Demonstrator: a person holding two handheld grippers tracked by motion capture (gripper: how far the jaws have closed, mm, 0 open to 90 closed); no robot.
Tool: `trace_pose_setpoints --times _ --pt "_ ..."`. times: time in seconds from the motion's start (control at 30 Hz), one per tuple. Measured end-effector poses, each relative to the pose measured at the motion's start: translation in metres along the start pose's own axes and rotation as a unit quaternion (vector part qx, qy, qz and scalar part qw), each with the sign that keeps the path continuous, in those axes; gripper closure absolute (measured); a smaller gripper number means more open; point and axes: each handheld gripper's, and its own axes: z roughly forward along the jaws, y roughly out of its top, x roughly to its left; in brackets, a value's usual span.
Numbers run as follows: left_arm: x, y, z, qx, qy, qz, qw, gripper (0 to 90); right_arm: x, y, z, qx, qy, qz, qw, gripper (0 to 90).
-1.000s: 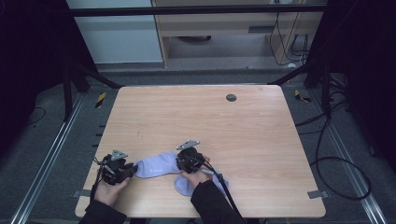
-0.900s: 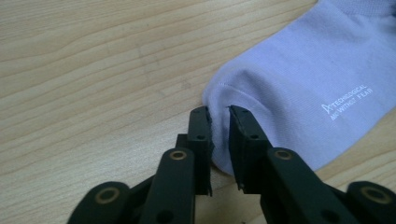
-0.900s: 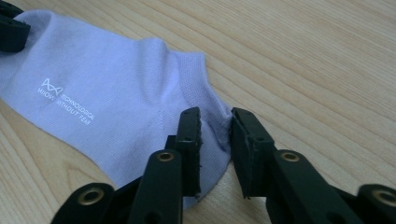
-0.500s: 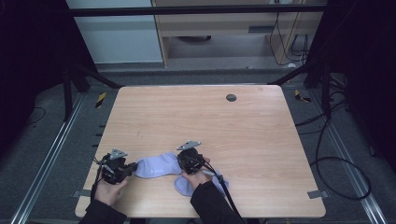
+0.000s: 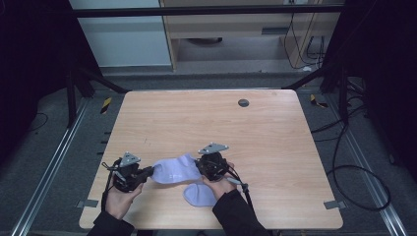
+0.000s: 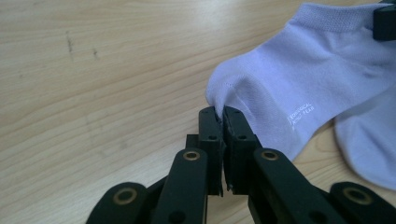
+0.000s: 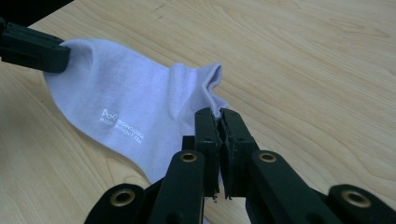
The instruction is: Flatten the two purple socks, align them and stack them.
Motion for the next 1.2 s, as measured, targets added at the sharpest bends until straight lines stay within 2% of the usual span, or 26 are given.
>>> trace_pose_setpoints --times 0.37,0.6,0.87,1.2 --pt "-0.028 0.013 0.001 -0.009 -0.027 0.020 0.9994 86.2 -0.016 -0.016 -0.046 -0.018 -0.006 0.000 0.9998 87.1" --pt "-0.047 0.016 0.009 0.001 -0.041 0.031 0.9987 86.2 -0.024 -0.034 -0.072 -0.023 -0.013 0.005 0.9996 87.1" --pt "-0.070 0.016 0.014 0.013 -0.058 0.054 0.9967 86.2 -0.026 -0.055 -0.088 -0.020 -0.017 0.009 0.9996 87.1" --pt "-0.085 0.011 0.018 0.033 -0.082 0.068 0.9937 86.2 -0.031 -0.073 -0.103 -0.016 -0.017 0.020 0.9995 87.1"
